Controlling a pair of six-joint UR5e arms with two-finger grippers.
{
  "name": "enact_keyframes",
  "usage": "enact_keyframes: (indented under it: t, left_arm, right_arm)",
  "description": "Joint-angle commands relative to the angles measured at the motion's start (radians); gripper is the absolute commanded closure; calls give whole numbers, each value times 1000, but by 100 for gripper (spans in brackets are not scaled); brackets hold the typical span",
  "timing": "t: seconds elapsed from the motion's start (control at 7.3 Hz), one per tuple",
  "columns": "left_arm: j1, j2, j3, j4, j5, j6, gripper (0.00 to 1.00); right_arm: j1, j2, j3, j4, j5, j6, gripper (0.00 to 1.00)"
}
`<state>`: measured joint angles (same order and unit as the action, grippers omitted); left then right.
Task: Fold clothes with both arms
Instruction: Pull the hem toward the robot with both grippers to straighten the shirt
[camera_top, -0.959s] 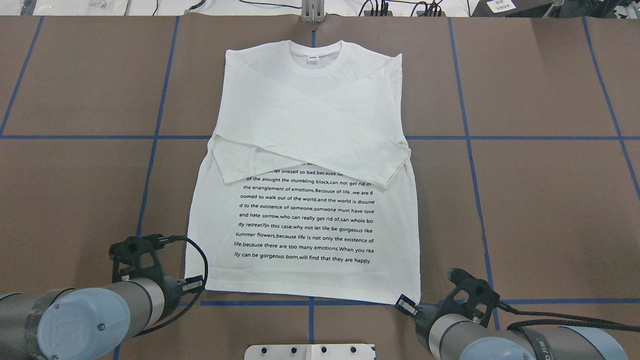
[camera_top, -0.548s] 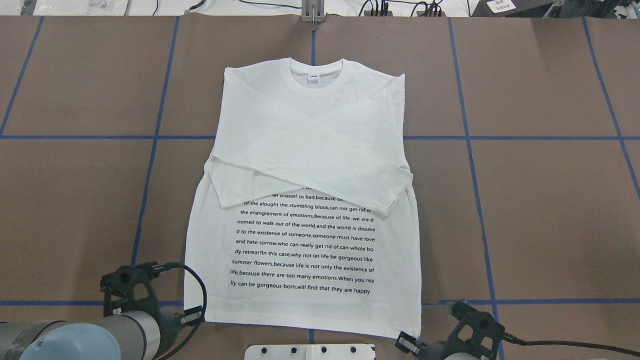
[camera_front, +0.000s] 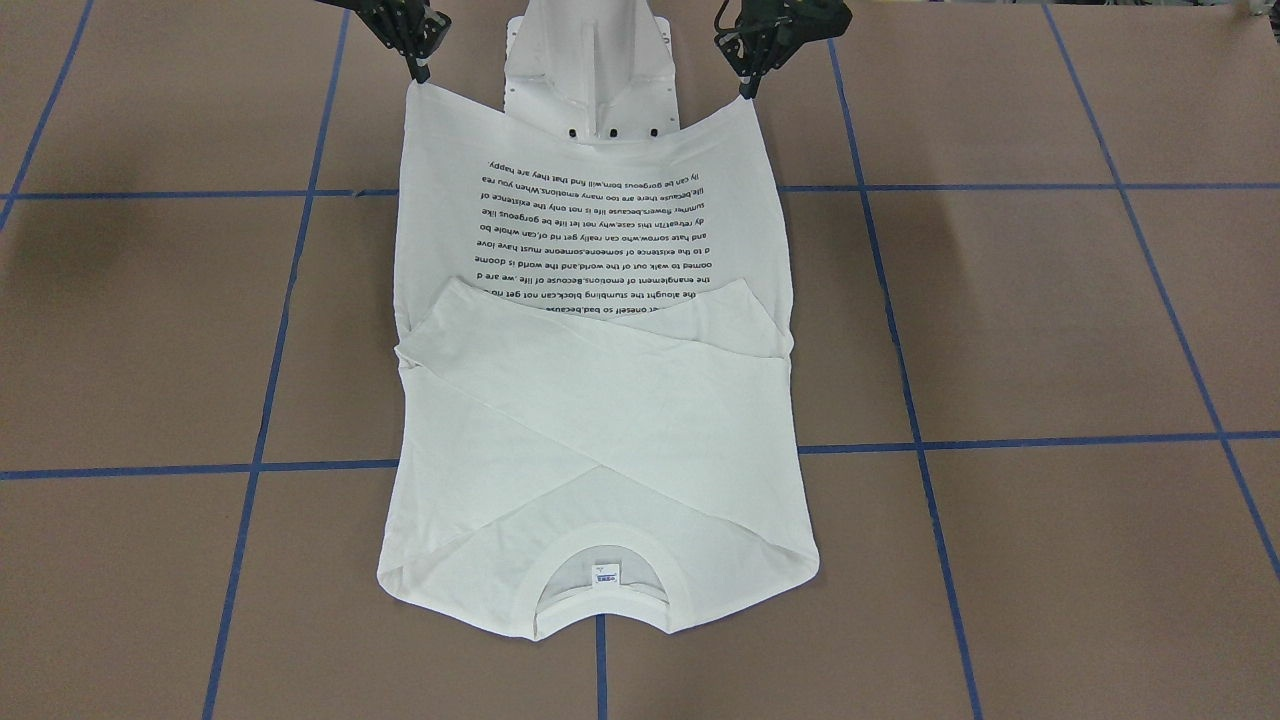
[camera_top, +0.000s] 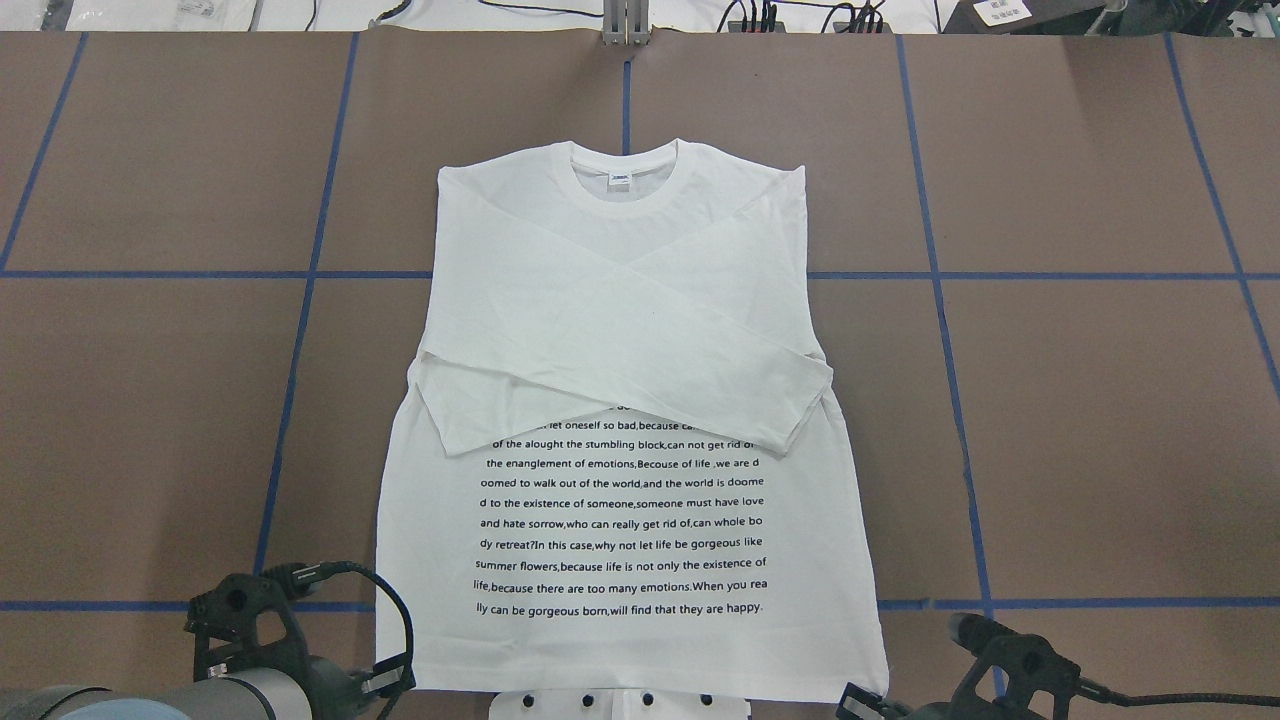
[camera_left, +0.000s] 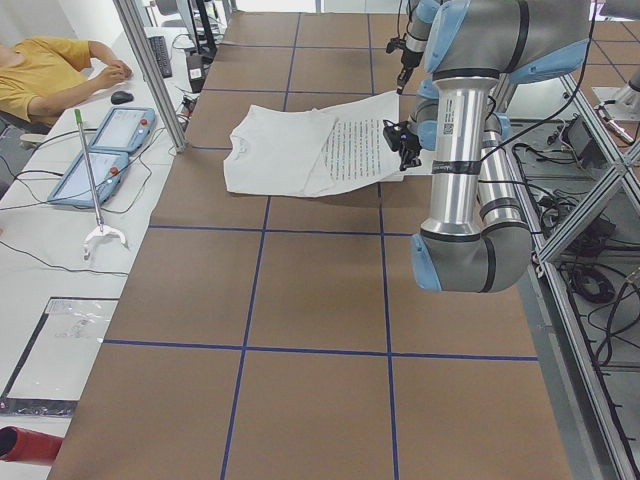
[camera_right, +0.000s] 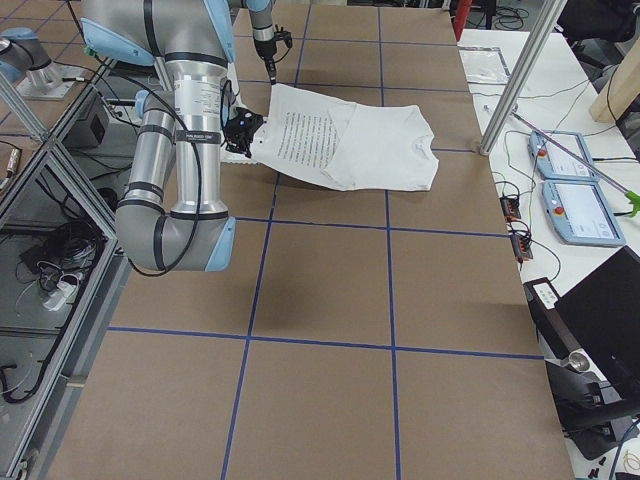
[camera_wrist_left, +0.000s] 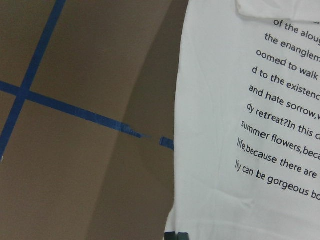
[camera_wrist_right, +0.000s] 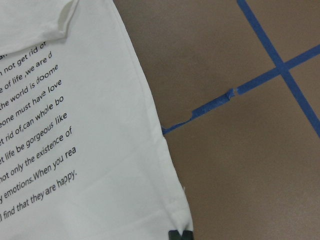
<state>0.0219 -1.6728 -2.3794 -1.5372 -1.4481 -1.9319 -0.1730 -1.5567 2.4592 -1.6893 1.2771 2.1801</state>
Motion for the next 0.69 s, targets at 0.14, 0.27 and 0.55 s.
enact_keyframes:
  t: [0.14,0.27,0.55]
  left_arm:
    - [-10,-2,-44,0,0,-2,100]
    - [-17,-4,-79,0,0,-1,100]
    - [-154,-86,-107,0,-6,89,100]
  right_arm:
    - [6,-23,49,-41,4,-2,100]
    - [15,-20,78,-65,4,-2,100]
    - [148,9,73,-73,7,-22,100]
